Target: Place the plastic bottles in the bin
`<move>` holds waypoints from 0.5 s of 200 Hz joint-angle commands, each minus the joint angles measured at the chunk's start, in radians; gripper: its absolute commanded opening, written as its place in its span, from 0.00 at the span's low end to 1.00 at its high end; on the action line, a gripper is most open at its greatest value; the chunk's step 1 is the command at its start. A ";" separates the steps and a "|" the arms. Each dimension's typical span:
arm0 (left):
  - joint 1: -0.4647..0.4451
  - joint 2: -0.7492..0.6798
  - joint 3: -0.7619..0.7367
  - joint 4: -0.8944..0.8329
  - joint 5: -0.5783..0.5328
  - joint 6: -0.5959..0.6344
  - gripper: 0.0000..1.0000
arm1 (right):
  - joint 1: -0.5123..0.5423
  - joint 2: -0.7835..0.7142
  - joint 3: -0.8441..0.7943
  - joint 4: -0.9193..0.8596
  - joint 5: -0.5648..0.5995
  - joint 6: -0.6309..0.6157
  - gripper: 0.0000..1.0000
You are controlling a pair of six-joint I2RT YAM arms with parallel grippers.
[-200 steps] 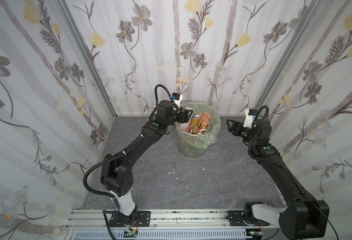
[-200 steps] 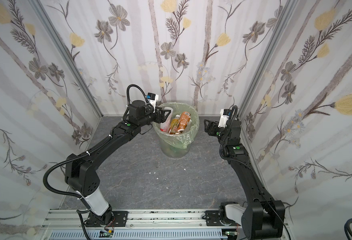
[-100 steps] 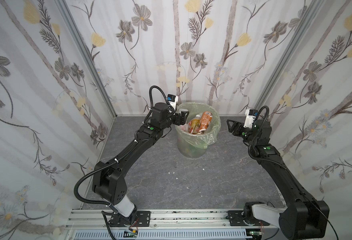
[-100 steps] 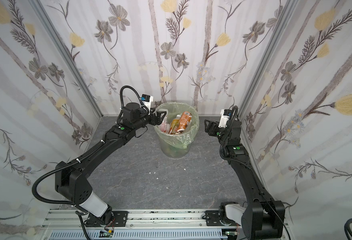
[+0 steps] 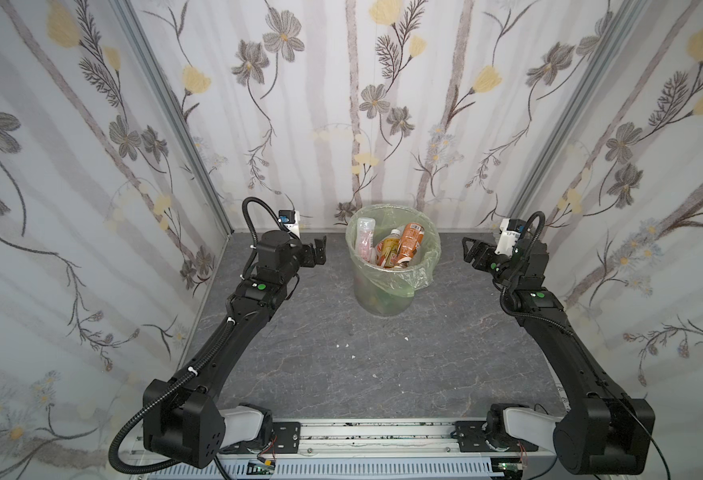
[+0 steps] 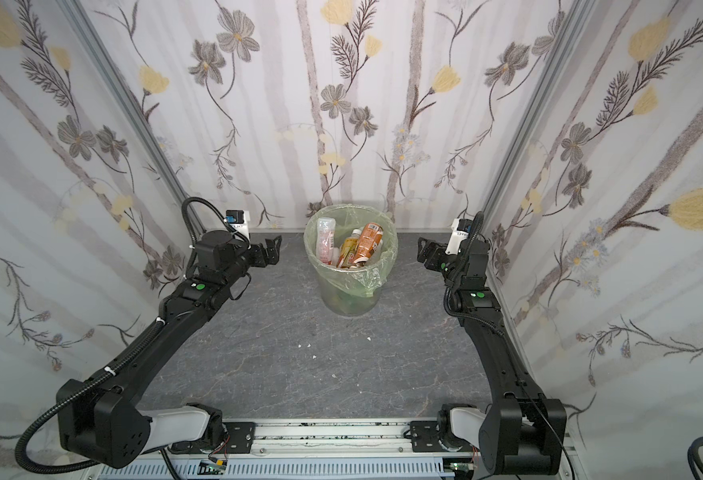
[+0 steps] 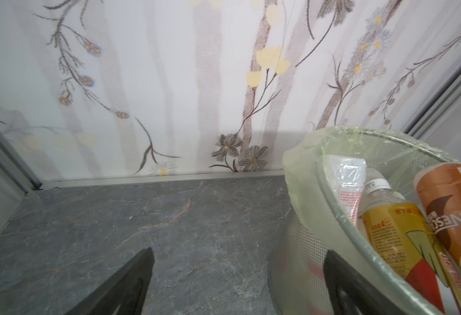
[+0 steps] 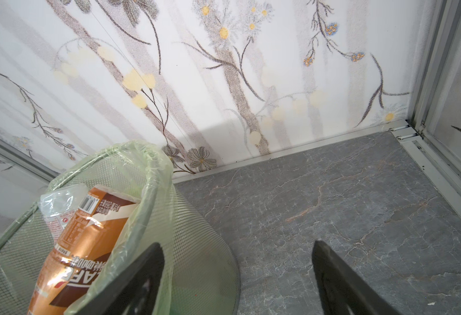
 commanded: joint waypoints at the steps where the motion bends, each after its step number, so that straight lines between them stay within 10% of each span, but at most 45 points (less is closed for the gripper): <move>1: 0.011 -0.057 -0.081 0.041 -0.065 0.003 1.00 | -0.005 0.009 -0.016 0.084 0.017 0.000 0.88; 100: 0.067 -0.003 -0.536 0.521 -0.311 -0.023 1.00 | -0.012 0.116 -0.131 0.222 0.233 -0.109 1.00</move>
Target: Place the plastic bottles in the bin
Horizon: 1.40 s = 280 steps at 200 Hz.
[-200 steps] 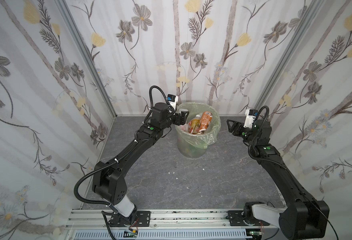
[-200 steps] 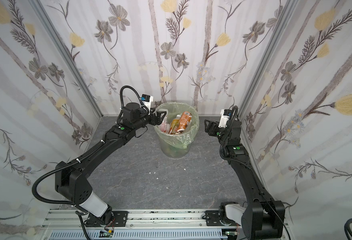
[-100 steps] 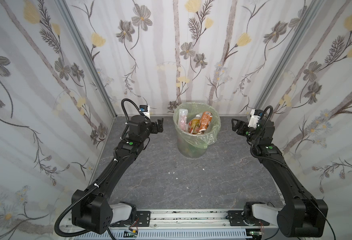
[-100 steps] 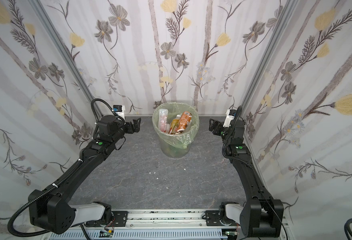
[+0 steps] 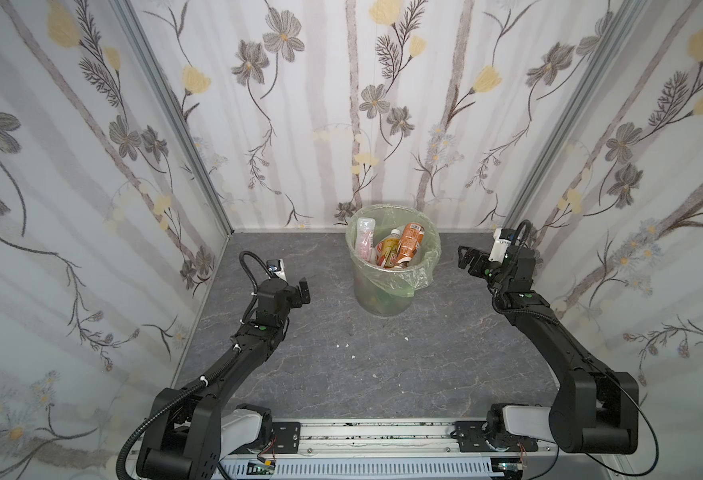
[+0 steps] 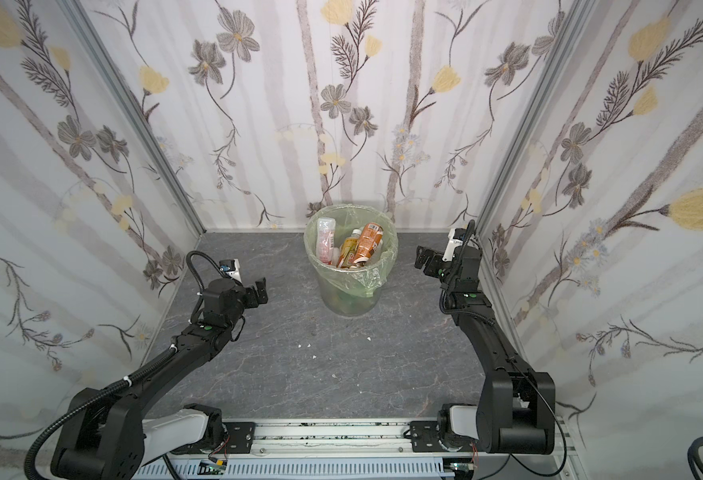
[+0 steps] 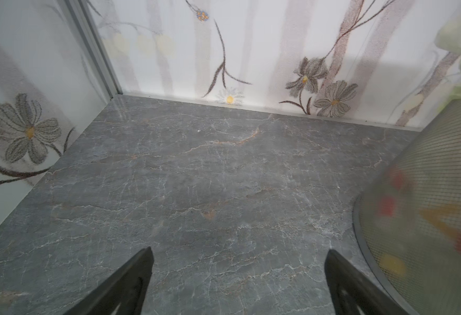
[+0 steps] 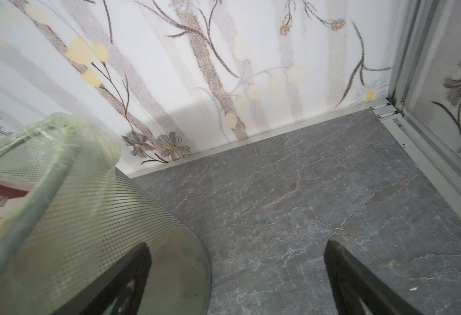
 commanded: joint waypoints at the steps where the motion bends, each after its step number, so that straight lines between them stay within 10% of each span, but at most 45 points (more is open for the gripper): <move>1: 0.003 0.049 -0.026 0.190 -0.101 0.008 1.00 | 0.000 0.010 -0.036 0.107 0.153 -0.062 1.00; 70: 0.020 0.339 -0.067 0.476 -0.153 0.065 1.00 | 0.001 0.024 -0.314 0.649 0.322 -0.232 1.00; 178: 0.035 0.306 -0.189 0.709 -0.091 0.224 1.00 | 0.000 -0.101 -0.496 0.659 0.235 -0.257 1.00; 240: 0.151 0.331 -0.257 0.859 0.030 0.118 1.00 | 0.003 0.045 -0.697 1.170 0.201 -0.281 1.00; 280: 0.183 0.388 -0.304 0.993 0.051 0.087 1.00 | 0.007 0.038 -0.694 1.148 0.264 -0.264 1.00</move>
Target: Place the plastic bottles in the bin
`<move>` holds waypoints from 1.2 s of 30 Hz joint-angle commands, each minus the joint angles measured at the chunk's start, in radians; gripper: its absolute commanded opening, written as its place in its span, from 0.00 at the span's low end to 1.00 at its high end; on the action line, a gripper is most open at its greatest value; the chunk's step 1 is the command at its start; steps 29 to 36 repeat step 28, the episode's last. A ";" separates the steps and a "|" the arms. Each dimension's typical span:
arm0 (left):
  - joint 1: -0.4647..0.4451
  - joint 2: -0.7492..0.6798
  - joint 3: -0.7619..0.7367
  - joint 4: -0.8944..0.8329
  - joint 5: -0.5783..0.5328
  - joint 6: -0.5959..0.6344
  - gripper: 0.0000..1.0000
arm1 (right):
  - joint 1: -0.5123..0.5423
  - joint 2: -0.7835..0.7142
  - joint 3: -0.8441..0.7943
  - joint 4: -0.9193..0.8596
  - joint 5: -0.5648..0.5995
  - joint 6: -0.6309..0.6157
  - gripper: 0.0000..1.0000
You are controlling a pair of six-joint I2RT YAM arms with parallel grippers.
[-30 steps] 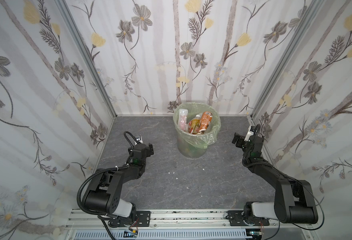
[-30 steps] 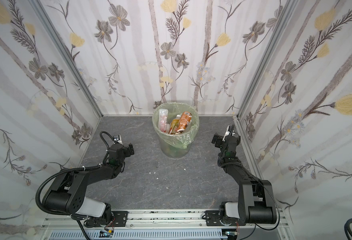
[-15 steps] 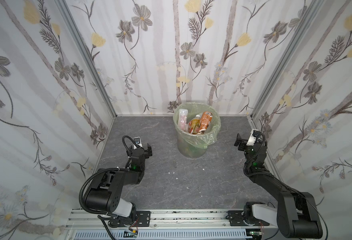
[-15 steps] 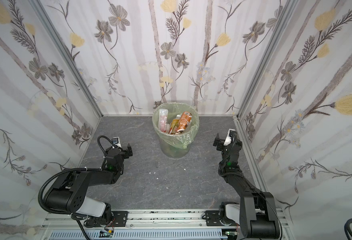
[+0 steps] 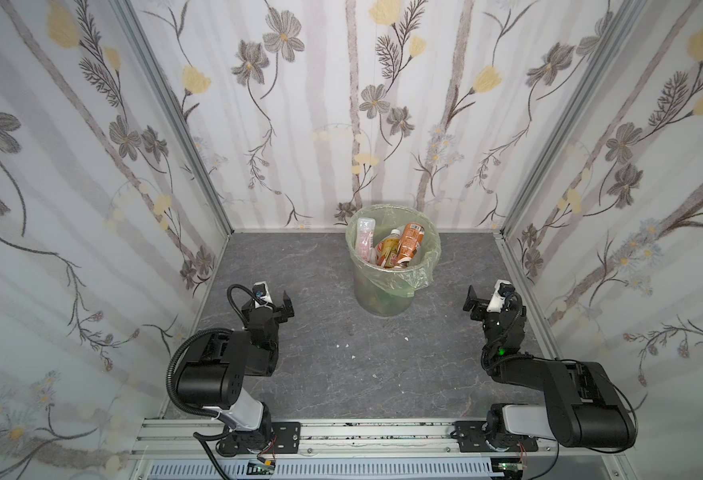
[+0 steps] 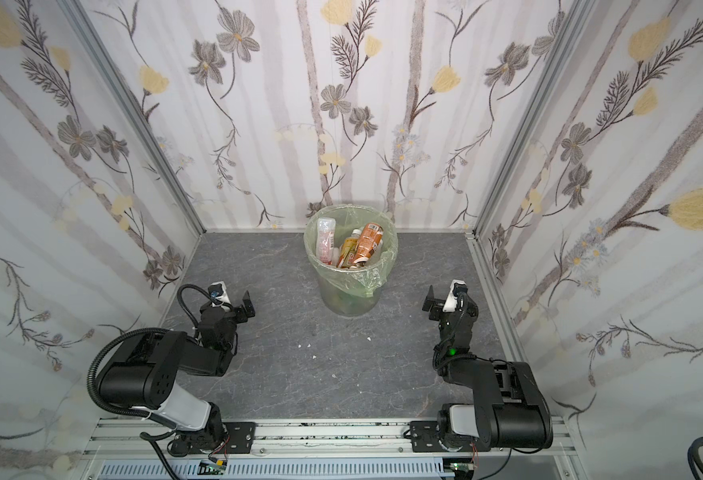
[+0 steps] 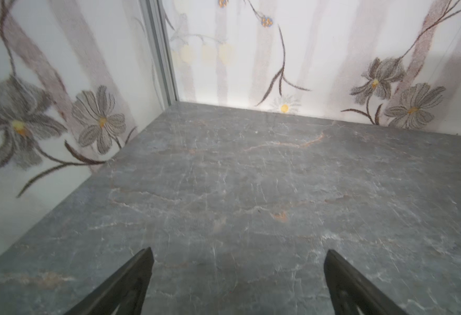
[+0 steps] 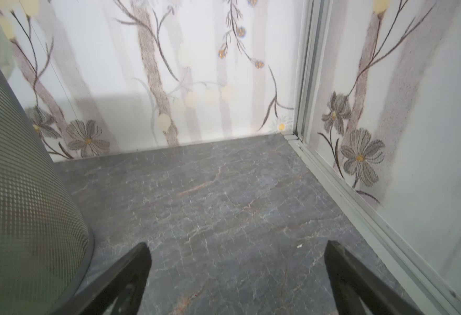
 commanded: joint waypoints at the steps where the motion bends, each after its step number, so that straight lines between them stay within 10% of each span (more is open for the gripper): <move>1: 0.016 0.011 0.009 0.142 0.032 -0.045 1.00 | 0.003 0.011 -0.005 0.132 0.012 -0.007 1.00; 36: 0.008 0.002 0.002 0.136 -0.044 -0.066 1.00 | -0.003 0.009 0.018 0.089 -0.116 -0.048 1.00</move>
